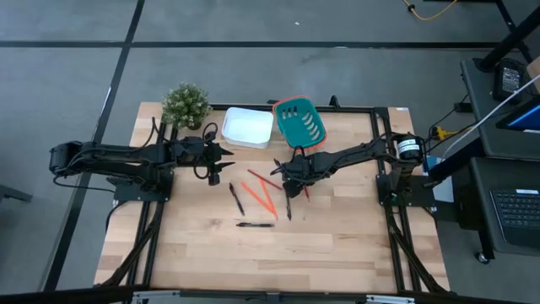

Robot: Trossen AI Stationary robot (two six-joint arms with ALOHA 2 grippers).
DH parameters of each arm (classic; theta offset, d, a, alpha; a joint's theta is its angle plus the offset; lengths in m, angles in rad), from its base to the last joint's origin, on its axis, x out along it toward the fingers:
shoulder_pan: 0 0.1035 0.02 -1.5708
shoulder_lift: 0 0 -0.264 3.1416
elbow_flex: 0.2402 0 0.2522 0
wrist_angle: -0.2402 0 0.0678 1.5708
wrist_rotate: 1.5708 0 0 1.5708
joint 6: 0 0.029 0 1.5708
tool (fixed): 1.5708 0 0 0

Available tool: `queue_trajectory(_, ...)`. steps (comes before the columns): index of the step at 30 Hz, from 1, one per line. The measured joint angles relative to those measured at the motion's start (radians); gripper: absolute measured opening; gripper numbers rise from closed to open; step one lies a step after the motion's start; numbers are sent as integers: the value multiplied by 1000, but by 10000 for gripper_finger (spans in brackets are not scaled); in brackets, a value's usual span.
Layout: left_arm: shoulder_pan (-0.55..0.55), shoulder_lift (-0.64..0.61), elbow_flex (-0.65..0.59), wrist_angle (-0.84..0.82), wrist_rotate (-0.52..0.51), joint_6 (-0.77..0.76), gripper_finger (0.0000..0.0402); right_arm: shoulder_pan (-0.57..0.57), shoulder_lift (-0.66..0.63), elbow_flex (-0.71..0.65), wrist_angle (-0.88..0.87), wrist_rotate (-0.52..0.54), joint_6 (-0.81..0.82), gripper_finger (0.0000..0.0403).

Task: Sort pens & pencils
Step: Put the right red pencil into the dark green bin

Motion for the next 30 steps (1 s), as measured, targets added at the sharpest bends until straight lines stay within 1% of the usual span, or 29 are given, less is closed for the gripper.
queue_trajectory(9,0,0,0,0,0,0,143,0,1,0,4,-24,0,170)
queue_trajectory(22,0,0,0,0,0,0,143,-1,3,-1,1,-36,21,129)
queue_trajectory(30,0,0,0,1,0,-1,143,-1,3,-2,1,-46,-7,80)
